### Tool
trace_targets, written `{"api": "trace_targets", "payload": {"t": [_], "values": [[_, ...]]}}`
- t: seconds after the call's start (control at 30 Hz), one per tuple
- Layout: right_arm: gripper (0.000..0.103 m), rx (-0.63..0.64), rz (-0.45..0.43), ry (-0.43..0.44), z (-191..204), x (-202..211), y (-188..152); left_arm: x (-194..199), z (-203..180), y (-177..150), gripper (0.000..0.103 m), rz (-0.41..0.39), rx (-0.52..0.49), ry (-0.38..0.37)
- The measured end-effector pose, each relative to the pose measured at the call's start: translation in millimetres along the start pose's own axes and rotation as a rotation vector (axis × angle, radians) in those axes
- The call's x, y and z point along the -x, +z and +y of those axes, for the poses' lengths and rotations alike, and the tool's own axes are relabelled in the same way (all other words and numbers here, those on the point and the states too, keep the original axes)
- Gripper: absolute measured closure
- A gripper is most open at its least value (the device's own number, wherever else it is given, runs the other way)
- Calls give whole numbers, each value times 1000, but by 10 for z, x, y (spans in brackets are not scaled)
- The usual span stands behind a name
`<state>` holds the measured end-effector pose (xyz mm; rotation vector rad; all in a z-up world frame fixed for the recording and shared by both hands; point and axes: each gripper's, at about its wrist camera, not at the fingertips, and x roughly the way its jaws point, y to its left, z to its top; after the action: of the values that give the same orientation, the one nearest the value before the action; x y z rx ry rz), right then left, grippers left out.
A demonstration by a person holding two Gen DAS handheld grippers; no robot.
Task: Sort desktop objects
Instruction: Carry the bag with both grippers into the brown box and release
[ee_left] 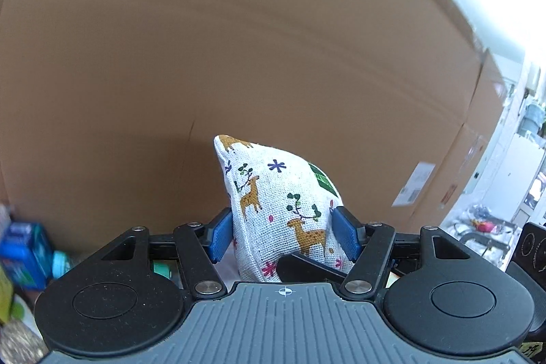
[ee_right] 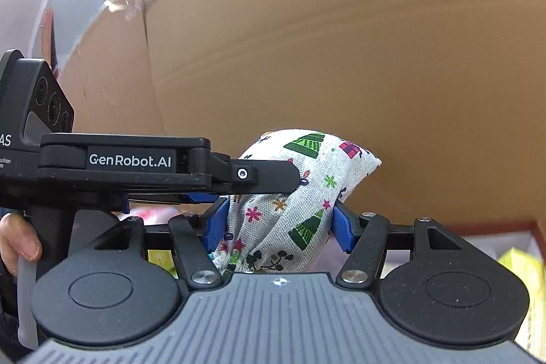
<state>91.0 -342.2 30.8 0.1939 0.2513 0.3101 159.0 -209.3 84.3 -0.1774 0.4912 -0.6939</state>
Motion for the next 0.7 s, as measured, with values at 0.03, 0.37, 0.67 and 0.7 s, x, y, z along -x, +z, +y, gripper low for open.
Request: {"api": "trace_targets", "payload": {"t": [0.03,0.37,0.67,0.7], "values": [[36,-5,14,-3,-18,-20,-41,-35,9,-29,38,13,2,0],[35,-15,116,-22,-113,-104,-279,-312,123,-282,37,82,41,-17],[33,-16,139,-26,-158,-162,-317,-496,268,-346,30,108,137,-48],[33,-18,139,-27,-159,-174,-320,-512,272,-344,30,109,138,-44]]}}
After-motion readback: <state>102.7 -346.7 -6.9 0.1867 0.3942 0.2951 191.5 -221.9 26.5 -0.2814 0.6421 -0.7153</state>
